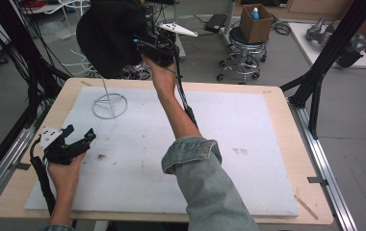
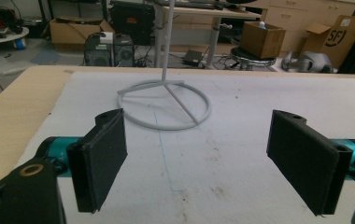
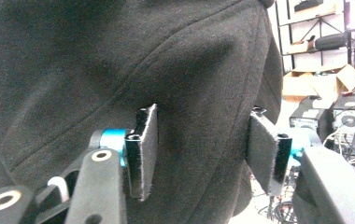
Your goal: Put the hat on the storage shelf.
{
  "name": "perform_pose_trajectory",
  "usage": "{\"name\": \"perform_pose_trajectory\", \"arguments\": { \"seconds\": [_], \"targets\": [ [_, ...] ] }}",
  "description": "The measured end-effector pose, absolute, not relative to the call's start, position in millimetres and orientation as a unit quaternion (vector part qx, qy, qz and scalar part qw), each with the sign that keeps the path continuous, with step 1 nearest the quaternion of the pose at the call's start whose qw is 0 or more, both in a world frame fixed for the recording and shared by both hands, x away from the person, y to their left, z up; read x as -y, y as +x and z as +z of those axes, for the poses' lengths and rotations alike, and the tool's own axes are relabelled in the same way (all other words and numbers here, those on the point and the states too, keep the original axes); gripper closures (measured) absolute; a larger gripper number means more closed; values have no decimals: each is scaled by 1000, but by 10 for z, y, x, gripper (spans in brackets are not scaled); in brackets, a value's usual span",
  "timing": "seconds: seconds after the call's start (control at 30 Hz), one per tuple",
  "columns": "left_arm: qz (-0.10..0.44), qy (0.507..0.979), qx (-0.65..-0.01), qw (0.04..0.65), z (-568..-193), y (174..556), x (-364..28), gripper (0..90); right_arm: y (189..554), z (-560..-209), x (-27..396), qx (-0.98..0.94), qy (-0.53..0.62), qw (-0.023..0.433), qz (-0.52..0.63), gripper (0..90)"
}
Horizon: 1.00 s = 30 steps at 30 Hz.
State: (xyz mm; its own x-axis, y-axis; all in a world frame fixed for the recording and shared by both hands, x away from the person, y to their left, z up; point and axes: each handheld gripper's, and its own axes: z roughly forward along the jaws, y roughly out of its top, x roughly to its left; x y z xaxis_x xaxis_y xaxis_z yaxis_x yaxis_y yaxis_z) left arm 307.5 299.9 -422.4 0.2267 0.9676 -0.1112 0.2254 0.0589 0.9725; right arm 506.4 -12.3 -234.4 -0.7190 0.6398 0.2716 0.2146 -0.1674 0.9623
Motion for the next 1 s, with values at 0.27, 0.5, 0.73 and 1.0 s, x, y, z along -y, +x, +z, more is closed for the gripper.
{"name": "perform_pose_trajectory", "arguments": {
  "seconds": [0.27,0.5,0.73,1.0],
  "targets": [
    [357,586,-509,520,-4224,3074,-3003,202,5061,-2361,147,-623,343,158,685,452],
    [357,586,-508,520,-4224,3074,-2999,201,5049,-2345,159,-623,341,160,686,450],
    [359,585,-509,520,-4224,3070,-3003,201,5007,-2332,219,-626,338,178,680,419],
    [358,588,-508,517,-4225,3073,-2998,201,4918,-2308,504,-618,361,223,662,289]
  ]
}}
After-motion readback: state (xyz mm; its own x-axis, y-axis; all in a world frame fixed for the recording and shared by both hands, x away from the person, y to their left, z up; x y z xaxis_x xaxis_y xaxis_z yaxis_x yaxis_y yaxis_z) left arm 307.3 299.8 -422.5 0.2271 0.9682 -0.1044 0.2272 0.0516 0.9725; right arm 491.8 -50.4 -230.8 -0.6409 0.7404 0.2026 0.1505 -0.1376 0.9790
